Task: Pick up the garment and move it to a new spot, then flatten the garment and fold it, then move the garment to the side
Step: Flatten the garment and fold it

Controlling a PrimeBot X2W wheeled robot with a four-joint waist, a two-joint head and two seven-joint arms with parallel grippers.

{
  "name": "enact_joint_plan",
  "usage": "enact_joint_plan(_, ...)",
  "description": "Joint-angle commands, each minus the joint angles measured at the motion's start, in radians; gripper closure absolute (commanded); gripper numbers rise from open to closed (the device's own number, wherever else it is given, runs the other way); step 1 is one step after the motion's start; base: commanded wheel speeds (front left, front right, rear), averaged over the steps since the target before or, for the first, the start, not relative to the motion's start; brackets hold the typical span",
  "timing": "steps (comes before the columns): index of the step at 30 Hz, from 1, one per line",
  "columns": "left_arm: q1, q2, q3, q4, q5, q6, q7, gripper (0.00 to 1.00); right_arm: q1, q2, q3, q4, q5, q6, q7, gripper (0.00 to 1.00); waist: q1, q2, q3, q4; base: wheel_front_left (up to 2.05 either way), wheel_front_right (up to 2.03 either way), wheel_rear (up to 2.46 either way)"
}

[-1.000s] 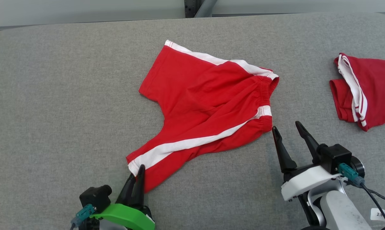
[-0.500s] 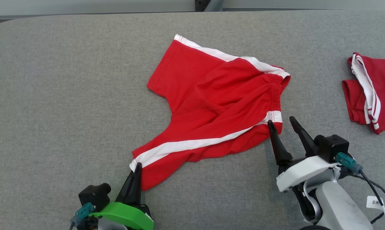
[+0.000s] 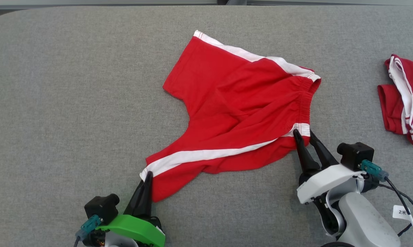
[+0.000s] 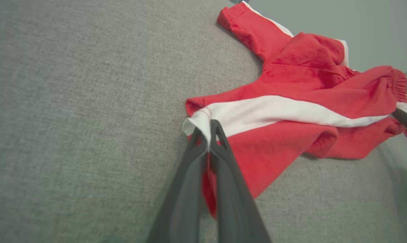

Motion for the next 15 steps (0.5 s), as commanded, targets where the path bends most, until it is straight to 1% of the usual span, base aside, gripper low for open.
enact_joint_plan(1,-0.012,0.004,0.002,-0.002,0.004,-0.003,0.0,1.0,-0.01,-0.005,0.001,0.005,0.009,-0.001,-0.002,0.56,0.0,-0.0001,0.001,-0.001,0.0,0.0,0.0)
enact_joint_plan(3,-0.014,0.004,0.001,-0.002,0.004,-0.003,0.0,1.0,-0.016,-0.006,0.007,0.009,0.014,-0.001,-0.002,0.68,0.0,-0.0001,0.003,-0.001,0.0,0.0,0.0)
enact_joint_plan(4,-0.015,0.004,0.001,-0.002,0.005,-0.003,0.0,1.0,-0.019,-0.007,0.012,0.007,0.016,-0.001,-0.002,0.98,0.0,-0.0001,0.003,-0.001,0.0,0.0,0.0)
enact_joint_plan(5,-0.016,0.004,0.001,-0.001,0.006,-0.003,0.0,1.0,-0.02,-0.007,0.016,0.005,0.019,-0.001,-0.002,1.0,0.0,-0.0001,0.002,-0.002,0.0,0.0,0.0)
enact_joint_plan(8,-0.018,0.004,0.015,-0.014,0.018,-0.003,0.0,1.0,-0.02,-0.004,0.015,-0.035,0.031,-0.001,-0.002,1.0,0.0,-0.0001,-0.012,-0.003,0.0,0.0,0.0)
enact_joint_plan(9,-0.018,0.004,0.017,-0.02,0.037,-0.003,0.0,1.0,-0.013,-0.001,0.011,-0.05,0.041,-0.001,-0.002,1.0,0.0,-0.0001,-0.023,-0.005,0.0,0.0,0.0)
enact_joint_plan(13,-0.014,0.008,0.061,-0.06,0.086,-0.003,0.0,1.0,0.007,0.004,0.01,-0.123,0.066,-0.001,-0.002,1.0,0.0,-0.0001,-0.085,-0.018,0.0,0.0,0.0)
enact_joint_plan(15,-0.029,0.024,0.081,-0.096,0.107,-0.003,0.0,1.0,0.009,0.007,0.006,-0.165,0.085,-0.001,-0.002,1.0,0.0,-0.0001,-0.123,-0.027,0.0,0.0,0.0)
